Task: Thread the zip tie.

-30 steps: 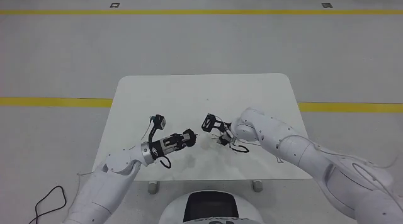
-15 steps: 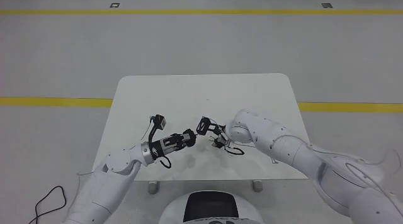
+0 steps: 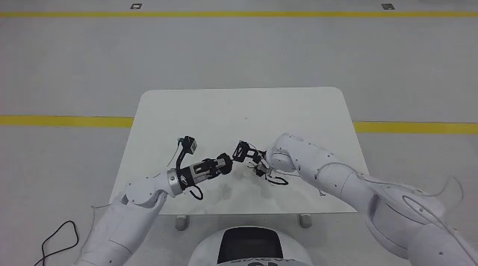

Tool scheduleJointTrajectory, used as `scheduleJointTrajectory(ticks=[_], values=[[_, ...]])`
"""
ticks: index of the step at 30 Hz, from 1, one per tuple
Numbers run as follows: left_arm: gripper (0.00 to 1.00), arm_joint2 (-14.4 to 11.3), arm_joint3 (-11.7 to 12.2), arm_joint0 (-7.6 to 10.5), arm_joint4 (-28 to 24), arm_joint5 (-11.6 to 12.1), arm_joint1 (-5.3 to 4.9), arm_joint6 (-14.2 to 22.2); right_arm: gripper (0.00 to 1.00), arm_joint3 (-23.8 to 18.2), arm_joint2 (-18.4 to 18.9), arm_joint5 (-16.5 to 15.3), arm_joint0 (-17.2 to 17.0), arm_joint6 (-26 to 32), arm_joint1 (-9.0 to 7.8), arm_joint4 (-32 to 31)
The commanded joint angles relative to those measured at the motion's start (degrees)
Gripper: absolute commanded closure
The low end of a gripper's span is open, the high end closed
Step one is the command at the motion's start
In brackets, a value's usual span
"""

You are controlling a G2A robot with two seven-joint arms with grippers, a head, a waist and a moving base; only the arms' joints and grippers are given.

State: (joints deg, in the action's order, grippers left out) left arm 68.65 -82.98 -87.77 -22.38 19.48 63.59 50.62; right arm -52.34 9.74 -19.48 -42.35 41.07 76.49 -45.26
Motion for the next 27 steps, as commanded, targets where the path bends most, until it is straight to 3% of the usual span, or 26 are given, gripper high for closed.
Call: scheduleJointTrajectory(ticks=[1, 10, 27], values=[[1.0, 0.0, 0.0, 0.0, 0.0, 0.0, 0.0, 0.0, 0.8, 0.87, 0.0, 0.0, -0.09, -0.56, 0.5, -0.45], [1.0, 0.0, 0.0, 0.0, 0.0, 0.0, 0.0, 0.0, 0.89, 3.05, 0.0, 0.0, -0.18, -1.21, 2.04, -1.34], [1.0, 0.0, 0.0, 0.0, 0.0, 0.0, 0.0, 0.0, 0.95, 5.08, 0.0, 0.0, -0.36, -0.98, 3.4, -2.31]])
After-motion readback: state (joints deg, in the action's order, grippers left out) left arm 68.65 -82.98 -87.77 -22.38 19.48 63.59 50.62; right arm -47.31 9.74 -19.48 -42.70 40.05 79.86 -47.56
